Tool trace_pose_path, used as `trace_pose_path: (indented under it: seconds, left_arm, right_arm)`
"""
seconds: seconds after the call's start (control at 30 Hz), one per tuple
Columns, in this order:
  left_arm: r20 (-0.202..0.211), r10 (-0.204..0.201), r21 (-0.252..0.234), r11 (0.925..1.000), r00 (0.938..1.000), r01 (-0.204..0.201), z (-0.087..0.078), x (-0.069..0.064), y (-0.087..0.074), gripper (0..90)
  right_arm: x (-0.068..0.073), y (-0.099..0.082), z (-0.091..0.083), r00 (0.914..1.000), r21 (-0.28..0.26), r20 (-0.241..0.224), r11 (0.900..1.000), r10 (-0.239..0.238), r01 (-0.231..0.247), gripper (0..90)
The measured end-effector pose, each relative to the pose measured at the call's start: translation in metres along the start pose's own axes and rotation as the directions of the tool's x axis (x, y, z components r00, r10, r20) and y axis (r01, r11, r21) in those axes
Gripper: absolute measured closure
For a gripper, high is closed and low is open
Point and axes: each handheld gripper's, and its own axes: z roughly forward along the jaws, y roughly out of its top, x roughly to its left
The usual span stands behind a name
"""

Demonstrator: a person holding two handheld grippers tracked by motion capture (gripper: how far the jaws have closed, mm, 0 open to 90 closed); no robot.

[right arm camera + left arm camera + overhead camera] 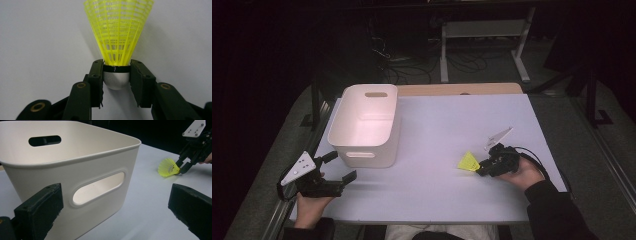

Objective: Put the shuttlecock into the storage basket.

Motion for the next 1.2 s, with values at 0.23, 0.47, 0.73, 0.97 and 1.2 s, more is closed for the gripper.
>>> trace_pose_path:
  seconds: [0.23, 0.47, 0.73, 0.97, 1.2]
  left_arm:
    - [0.000, 0.000, -0.001, 1.0000, 1.0000, 0.000, 0.000, 0.000, 0.000, 0.0]
    - [0.001, 0.000, 0.001, 1.0000, 1.0000, 0.000, 0.000, 0.000, 0.000, 0.0]
    - [0.001, -0.002, 0.001, 1.0000, 1.0000, 0.002, 0.000, 0.000, 0.000, 0.0]
    - [0.000, -0.003, 0.001, 1.0000, 1.0000, 0.003, 0.000, 0.000, 0.000, 0.0]
    - [-0.004, -0.005, -0.003, 1.0000, 1.0000, 0.004, 0.000, 0.000, 0.000, 0.0]
  right_arm:
    - [-0.001, 0.000, 0.000, 1.0000, 0.000, -0.007, 1.0000, 0.002, -0.002, 63.1]
    - [0.000, 0.000, -0.003, 0.9999, -0.010, -0.014, 0.9999, -0.004, 0.004, 63.2]
    - [0.003, 0.002, -0.008, 0.9998, -0.023, -0.018, 0.9997, -0.010, 0.009, 63.2]
    - [0.005, 0.003, -0.018, 0.9999, -0.041, -0.012, 0.9991, -0.011, 0.010, 63.2]
    - [0.011, 0.009, -0.034, 0.9996, -0.065, 0.006, 0.9975, -0.028, 0.029, 63.2]
